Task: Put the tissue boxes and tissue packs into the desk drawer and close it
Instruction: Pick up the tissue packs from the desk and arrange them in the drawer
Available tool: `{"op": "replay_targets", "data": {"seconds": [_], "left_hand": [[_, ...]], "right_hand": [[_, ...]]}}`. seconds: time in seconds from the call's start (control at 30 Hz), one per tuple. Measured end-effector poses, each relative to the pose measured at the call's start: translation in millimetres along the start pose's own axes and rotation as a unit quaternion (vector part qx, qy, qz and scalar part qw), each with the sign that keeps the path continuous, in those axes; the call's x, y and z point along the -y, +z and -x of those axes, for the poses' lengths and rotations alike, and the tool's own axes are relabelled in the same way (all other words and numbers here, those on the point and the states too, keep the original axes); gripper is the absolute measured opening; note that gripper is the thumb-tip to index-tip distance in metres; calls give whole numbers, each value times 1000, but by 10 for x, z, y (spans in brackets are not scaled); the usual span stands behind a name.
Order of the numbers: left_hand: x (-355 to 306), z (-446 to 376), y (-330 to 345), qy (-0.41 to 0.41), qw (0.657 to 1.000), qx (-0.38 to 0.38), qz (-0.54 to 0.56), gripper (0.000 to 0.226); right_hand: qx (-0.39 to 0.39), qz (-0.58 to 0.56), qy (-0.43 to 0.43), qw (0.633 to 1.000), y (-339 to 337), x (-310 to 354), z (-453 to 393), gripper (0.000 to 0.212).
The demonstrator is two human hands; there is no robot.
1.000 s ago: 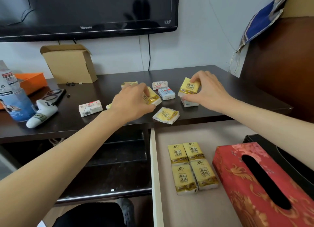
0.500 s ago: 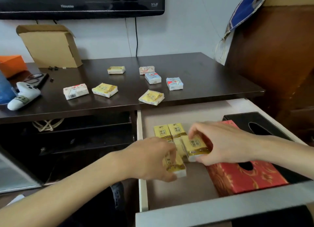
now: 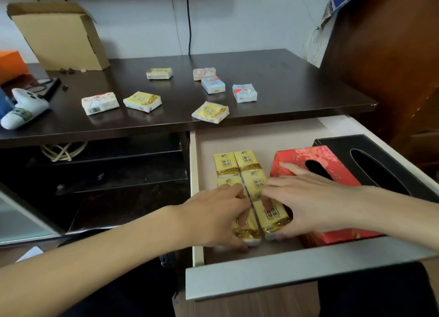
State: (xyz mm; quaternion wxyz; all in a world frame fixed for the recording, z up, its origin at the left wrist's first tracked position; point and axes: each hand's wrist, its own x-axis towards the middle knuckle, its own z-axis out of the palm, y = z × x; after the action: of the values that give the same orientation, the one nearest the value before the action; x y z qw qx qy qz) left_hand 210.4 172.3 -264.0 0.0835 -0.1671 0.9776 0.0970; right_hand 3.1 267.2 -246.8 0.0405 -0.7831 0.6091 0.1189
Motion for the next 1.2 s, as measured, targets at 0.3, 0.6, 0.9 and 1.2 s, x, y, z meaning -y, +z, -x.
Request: {"op": "replay_targets", "data": {"seconds": [0.3, 0.6, 0.9, 1.2], "left_hand": [[-8, -6, 25, 8, 999, 6, -38, 46], [-20, -18, 24, 8, 999, -4, -38, 51], [-1, -11, -29, 19, 999, -28, -21, 51], [537, 39, -853, -87, 977, -192, 41, 16]], "right_hand": [[1, 21, -5, 1000, 89, -57, -87, 53], [-37, 25, -15, 999, 47, 24, -100, 48], [-40, -25, -15, 999, -67, 7, -30, 38], [-265, -224, 107, 932, -546, -448, -434, 12]]}}
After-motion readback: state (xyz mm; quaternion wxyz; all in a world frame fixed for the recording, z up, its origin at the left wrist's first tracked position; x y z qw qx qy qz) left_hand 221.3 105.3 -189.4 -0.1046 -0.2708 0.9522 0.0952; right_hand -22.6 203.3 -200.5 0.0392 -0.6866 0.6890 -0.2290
